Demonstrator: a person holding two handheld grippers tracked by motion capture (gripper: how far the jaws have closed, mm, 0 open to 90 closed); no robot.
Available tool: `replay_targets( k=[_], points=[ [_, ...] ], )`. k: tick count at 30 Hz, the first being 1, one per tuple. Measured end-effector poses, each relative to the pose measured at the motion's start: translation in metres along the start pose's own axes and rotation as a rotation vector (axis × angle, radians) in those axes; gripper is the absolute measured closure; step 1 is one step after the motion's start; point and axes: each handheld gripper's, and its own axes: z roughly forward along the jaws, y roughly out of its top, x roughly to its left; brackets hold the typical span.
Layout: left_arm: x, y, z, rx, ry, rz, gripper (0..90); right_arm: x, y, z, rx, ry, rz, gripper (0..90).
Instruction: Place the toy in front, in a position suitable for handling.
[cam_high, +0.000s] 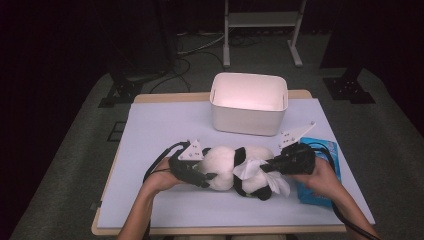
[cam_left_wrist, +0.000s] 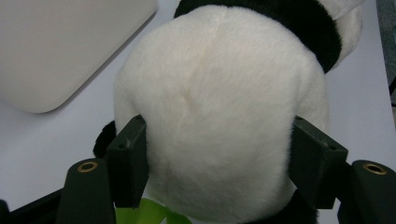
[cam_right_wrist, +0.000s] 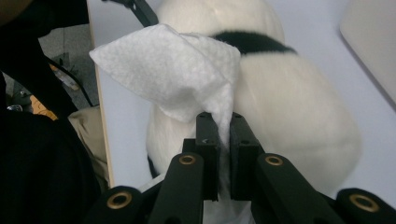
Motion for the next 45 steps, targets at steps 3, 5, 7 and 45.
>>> replay_targets(
  k=[3,5,7,45],
  points=[
    [-0.002,0.002,0.0,-0.002,0.001,0.005,29.9,0.003,0.009,0.004,-0.005,0.006,-0.012,83.9],
    [-0.004,0.003,-0.001,-0.006,-0.002,0.009,29.4,0.004,0.015,0.007,-0.01,0.012,-0.02,83.6],
    [-0.004,0.003,-0.001,-0.003,-0.007,0.012,28.7,0.004,0.018,0.01,-0.002,0.015,-0.025,83.4],
    [-0.002,-0.004,0.0,-0.058,-0.136,-0.13,18.7,0.006,0.006,0.006,0.009,0.031,-0.027,83.0]
  ],
)
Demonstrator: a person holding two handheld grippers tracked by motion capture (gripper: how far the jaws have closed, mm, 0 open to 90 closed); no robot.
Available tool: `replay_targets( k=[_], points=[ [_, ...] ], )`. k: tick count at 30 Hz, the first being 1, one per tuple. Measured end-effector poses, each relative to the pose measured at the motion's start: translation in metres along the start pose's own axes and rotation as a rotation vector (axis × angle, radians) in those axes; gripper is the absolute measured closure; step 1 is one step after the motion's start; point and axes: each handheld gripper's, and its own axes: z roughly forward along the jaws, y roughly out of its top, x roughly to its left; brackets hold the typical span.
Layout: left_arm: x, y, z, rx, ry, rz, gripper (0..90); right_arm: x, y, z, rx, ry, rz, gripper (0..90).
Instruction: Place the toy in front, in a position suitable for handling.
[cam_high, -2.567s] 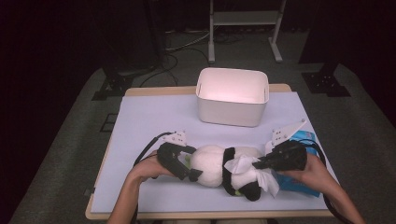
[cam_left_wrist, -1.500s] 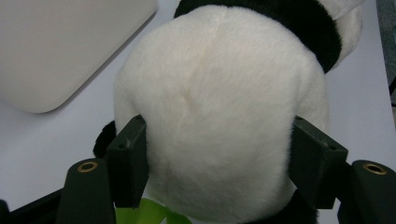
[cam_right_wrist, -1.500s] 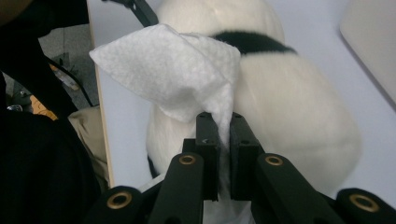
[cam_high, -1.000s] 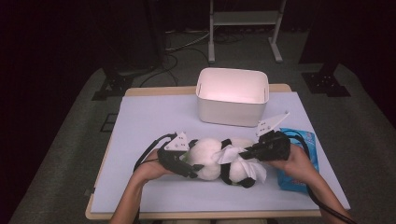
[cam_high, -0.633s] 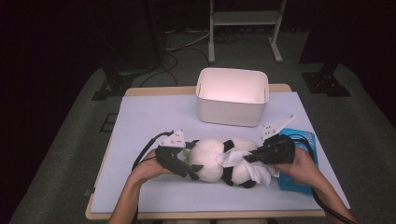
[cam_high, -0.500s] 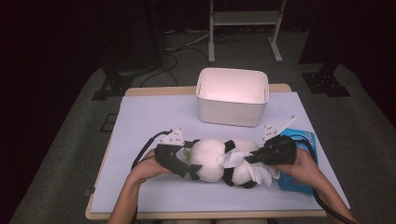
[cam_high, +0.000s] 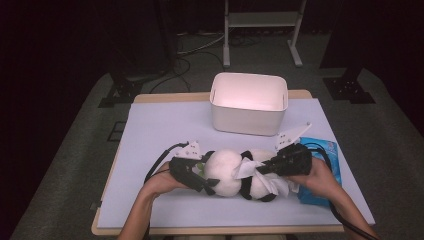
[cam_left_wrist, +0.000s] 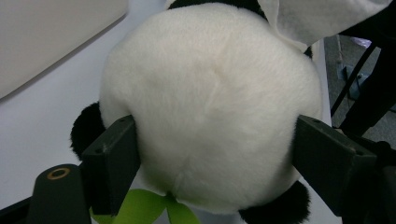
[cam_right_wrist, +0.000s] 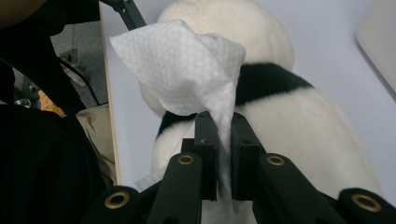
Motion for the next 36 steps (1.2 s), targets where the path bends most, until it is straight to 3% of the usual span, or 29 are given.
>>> replay_targets(
  k=[9,24,30,36],
  points=[
    [-0.002,-0.001,-0.001,0.008,0.0,0.008,18.7,0.003,0.011,0.012,0.005,0.02,-0.029,82.6],
    [-0.002,-0.002,-0.002,-0.003,-0.003,0.007,18.7,-0.007,-0.025,-0.021,-0.055,-0.031,0.051,82.0],
    [-0.002,-0.003,-0.002,-0.006,-0.003,0.005,18.7,-0.008,-0.039,-0.029,-0.054,-0.045,0.077,81.5],
    [-0.002,-0.003,-0.002,0.002,0.005,0.006,18.7,-0.006,-0.038,-0.028,-0.048,-0.051,0.072,81.4]
  ],
)
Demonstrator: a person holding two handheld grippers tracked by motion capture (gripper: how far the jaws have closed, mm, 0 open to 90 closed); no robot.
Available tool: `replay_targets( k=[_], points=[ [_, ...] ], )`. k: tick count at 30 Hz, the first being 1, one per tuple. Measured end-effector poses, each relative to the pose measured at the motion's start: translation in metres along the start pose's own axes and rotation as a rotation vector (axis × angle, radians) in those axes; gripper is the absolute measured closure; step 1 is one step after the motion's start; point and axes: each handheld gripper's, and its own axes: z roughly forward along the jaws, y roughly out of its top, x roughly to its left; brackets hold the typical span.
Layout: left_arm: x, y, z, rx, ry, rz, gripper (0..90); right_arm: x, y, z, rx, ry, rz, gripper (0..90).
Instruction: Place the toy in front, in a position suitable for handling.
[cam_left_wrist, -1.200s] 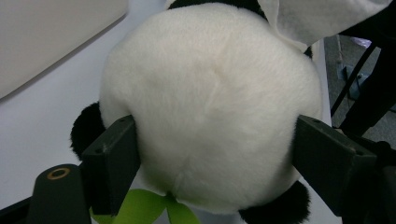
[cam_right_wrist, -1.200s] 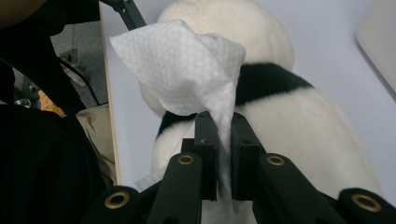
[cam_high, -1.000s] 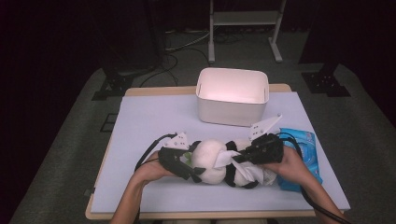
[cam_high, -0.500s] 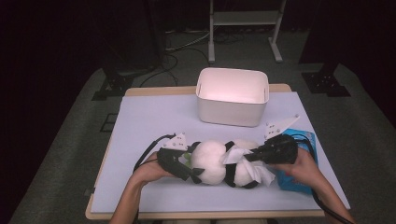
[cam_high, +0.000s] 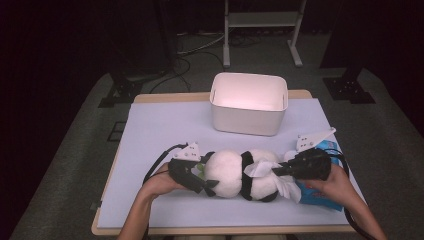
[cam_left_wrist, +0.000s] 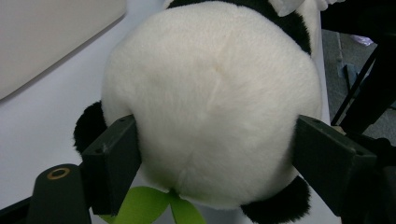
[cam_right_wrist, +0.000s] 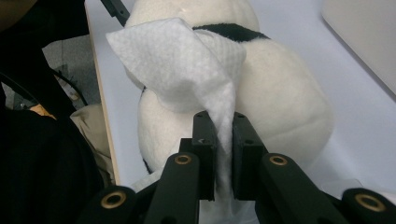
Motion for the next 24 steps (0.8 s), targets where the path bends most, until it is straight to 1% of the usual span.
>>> replay_targets(
  k=[4,12,16,20,24],
  points=[
    [0.001,-0.001,0.0,0.004,0.004,-0.006,18.7,0.001,0.006,0.004,0.011,0.0,-0.011,81.4],
    [0.0,0.0,0.0,0.002,0.005,0.0,18.7,0.005,0.024,0.015,0.006,0.015,-0.044,81.4],
    [0.0,-0.001,0.0,0.006,0.008,-0.003,18.7,0.006,0.031,0.019,0.017,0.007,-0.06,81.4],
    [0.0,0.0,0.0,0.001,0.005,0.003,18.8,0.004,0.026,0.014,0.005,-0.002,-0.051,81.4],
    [-0.001,0.0,-0.001,0.003,0.008,0.007,18.8,0.0,0.016,0.007,-0.008,-0.012,-0.02,81.4]
  ],
)
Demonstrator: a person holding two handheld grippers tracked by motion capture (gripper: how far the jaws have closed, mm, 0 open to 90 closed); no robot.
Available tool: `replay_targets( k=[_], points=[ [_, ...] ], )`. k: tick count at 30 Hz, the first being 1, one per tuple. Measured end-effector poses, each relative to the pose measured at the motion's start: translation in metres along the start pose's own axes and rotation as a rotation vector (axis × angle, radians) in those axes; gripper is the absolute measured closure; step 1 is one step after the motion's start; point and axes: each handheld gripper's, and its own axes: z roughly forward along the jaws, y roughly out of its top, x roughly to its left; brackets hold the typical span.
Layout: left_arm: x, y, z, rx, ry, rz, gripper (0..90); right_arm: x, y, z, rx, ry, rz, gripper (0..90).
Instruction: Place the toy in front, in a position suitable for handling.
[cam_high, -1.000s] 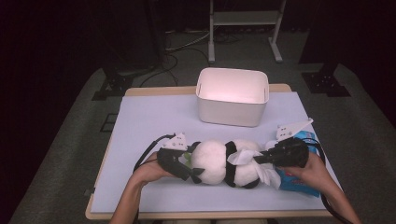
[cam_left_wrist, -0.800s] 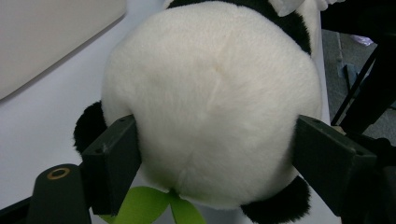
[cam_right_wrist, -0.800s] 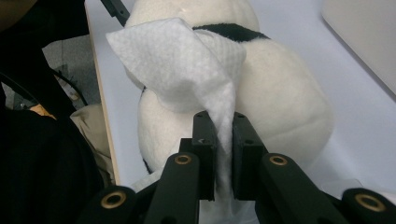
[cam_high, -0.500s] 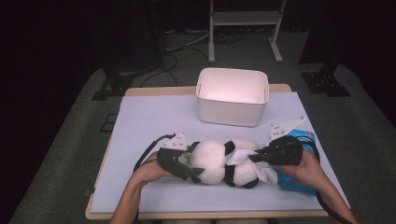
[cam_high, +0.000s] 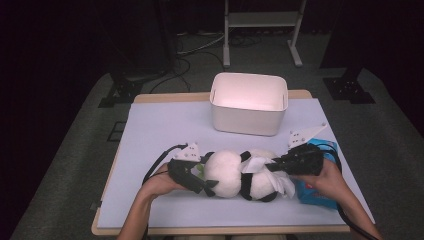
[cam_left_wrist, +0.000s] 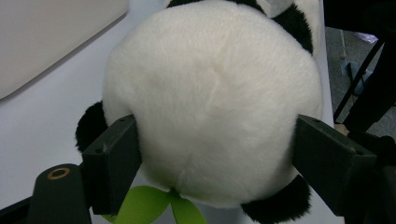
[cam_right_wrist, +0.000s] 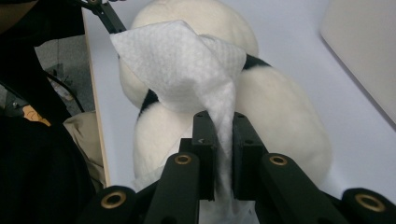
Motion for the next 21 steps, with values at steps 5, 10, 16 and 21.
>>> replay_targets(
  k=[5,10,16,21],
  points=[
    [0.0,-0.001,0.0,0.002,0.001,0.0,18.8,-0.007,-0.014,-0.008,-0.013,-0.009,0.033,81.2],
    [0.001,-0.002,0.0,0.003,0.0,-0.001,18.8,-0.011,-0.033,-0.014,-0.004,-0.021,0.075,81.1],
    [-0.001,0.001,0.0,0.001,0.003,0.003,18.8,-0.013,-0.038,-0.015,-0.022,-0.005,0.091,81.4],
    [-0.003,0.003,-0.001,-0.002,0.002,0.006,18.8,-0.007,-0.021,-0.014,-0.025,0.012,0.052,81.7]
  ],
)
